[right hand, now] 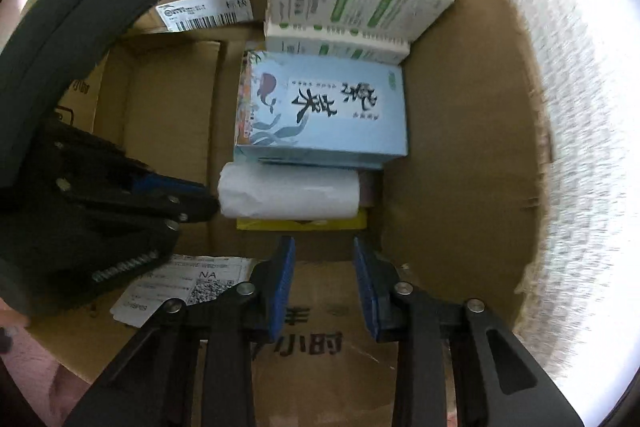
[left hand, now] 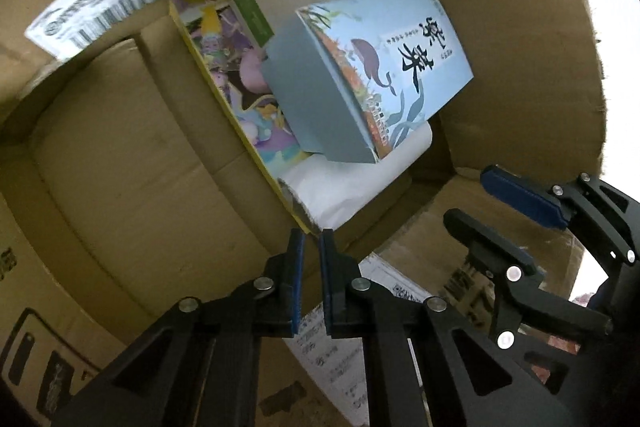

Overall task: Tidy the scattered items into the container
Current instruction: 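Lower the white paper tube below the tea box and open the grippers, then withdraw both grippers from the cardboard box toward the scattered items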

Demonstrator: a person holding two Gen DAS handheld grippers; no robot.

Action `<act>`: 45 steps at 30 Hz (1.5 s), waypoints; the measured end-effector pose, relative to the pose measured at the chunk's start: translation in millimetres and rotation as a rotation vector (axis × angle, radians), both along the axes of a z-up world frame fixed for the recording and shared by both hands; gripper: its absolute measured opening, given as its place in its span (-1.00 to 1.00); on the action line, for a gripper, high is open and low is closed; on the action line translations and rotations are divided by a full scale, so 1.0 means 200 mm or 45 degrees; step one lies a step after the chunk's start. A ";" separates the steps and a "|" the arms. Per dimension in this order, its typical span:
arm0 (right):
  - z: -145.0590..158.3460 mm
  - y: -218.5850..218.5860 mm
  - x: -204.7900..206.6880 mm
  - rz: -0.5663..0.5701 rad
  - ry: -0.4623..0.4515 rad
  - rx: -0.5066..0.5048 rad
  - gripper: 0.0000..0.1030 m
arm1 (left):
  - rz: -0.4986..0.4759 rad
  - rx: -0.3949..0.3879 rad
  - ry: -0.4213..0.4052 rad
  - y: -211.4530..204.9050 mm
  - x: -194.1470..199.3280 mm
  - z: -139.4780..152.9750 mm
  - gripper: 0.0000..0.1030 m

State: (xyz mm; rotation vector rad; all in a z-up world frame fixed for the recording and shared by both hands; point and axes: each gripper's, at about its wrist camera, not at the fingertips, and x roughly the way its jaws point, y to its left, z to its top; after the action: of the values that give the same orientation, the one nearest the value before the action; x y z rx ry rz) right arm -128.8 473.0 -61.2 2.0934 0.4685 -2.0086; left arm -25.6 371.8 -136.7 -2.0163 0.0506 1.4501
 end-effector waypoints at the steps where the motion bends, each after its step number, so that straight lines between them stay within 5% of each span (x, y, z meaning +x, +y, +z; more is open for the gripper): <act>1: -0.02 0.01 -0.01 -0.001 -0.009 0.005 -0.46 | 0.006 0.015 -0.011 0.00 0.00 0.00 -0.84; 9: -0.11 0.00 -0.05 0.004 -0.035 0.057 -0.46 | 0.101 0.118 -0.088 0.02 -0.07 -0.04 -0.84; 16: -0.09 -0.02 -0.04 -0.018 -0.013 0.105 -0.46 | 0.119 0.103 -0.065 -0.06 -0.08 0.02 -0.82; 20: -0.01 -0.08 0.01 -0.003 0.026 0.145 -0.46 | 0.084 0.149 -0.047 -0.12 -0.06 0.13 -0.30; 22: 0.04 -0.12 0.04 0.016 0.054 0.172 -0.43 | 0.082 0.187 0.004 -0.17 -0.05 0.21 -0.21; 26: 0.17 -0.24 0.11 0.044 0.147 0.212 0.11 | 0.039 0.249 0.150 -0.27 -0.05 0.39 -0.02; 28: 0.22 -0.30 0.14 0.059 0.201 0.237 0.22 | 0.013 0.291 0.210 -0.32 -0.05 0.47 0.02; 31: 0.37 -0.43 0.26 0.084 0.287 0.292 0.22 | 0.025 0.332 0.303 -0.20 -0.02 0.60 0.03; 38: 0.59 -0.61 0.25 0.090 0.360 0.228 0.24 | 0.110 0.400 0.385 -0.38 -0.11 0.57 0.08; 45: 0.57 -0.86 0.22 0.189 0.424 0.296 0.26 | 0.144 0.443 0.512 -0.64 -0.21 0.74 0.09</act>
State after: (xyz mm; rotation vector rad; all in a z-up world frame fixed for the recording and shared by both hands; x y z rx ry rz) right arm -85.1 301.3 53.4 1.7753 0.9254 -2.3136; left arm -68.0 243.7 10.7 -1.4512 -0.1391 1.7798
